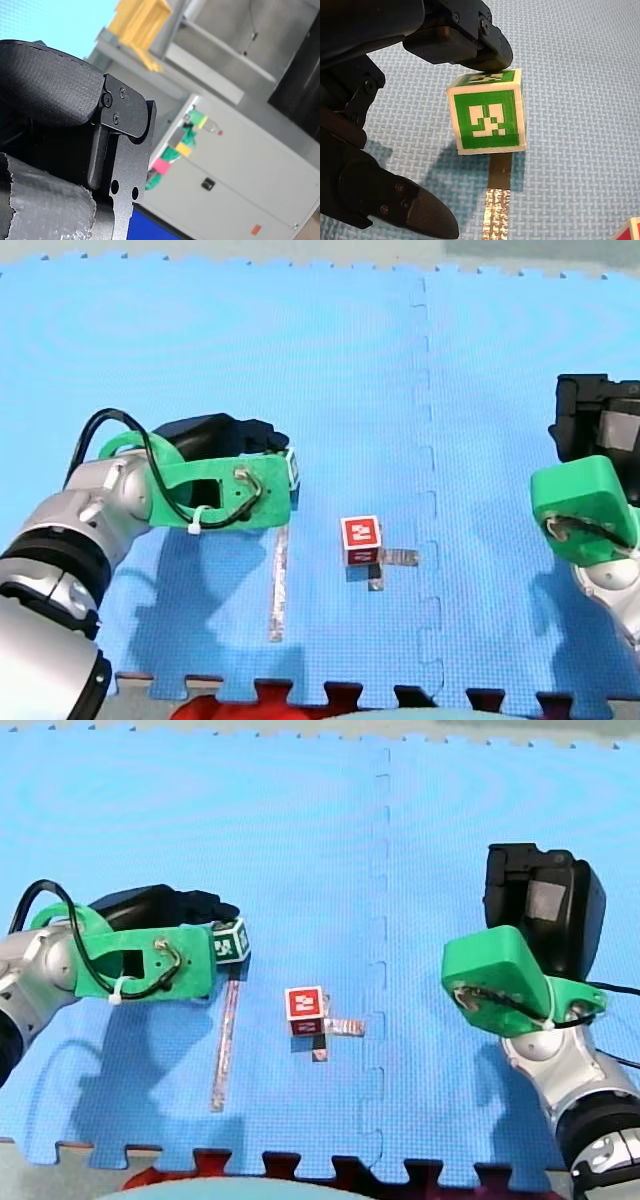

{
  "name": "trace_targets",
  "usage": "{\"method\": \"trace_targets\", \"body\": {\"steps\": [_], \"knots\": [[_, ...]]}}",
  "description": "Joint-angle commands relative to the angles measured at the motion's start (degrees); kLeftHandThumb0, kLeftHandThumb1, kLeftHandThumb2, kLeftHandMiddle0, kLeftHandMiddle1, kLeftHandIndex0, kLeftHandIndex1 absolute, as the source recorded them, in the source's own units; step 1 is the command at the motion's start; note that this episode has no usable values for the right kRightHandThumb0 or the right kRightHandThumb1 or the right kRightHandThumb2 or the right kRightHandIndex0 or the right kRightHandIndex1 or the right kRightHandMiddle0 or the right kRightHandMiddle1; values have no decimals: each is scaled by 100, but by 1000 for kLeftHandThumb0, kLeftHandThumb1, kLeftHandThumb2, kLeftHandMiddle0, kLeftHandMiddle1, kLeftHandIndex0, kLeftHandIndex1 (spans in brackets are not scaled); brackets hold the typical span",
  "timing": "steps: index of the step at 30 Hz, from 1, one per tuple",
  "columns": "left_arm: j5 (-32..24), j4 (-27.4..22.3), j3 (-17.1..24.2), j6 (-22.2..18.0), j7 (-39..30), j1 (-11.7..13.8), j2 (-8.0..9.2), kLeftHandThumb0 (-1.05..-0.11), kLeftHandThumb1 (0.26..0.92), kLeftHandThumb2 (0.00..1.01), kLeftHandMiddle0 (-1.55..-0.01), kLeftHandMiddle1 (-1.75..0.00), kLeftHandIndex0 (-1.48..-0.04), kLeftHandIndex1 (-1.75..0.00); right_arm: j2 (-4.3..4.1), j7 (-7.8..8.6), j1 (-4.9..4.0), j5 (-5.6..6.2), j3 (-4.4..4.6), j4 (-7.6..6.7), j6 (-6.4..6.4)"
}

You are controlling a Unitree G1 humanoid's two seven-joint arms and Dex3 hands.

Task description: Stack cube left

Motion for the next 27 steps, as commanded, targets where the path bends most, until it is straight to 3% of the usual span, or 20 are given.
{"method": "trace_targets", "body": {"steps": [1,17,20,24,27], "knots": [[-13,20,15,38,-28,12,-1,-435,737,3,-879,-1746,-618,-50,-29,-17,-8,1,1,2,-28],[-122,19,100,53,-110,9,-67,-440,749,4,-887,-1746,-746,-47,-13,-84,-14,-37,13,5,-4],[-244,21,198,79,-293,10,-84,-440,751,4,-894,-1746,-812,-65,-15,-127,-12,-62,27,6,12],[-616,12,490,111,-691,29,-120,-475,757,3,-940,-1746,-1013,-103,-22,-144,-11,-73,38,14,26],[-706,1,551,101,-806,33,-119,-500,761,4,-958,-1746,-1027,-84,-23,-156,-8,-79,45,16,24]]}}
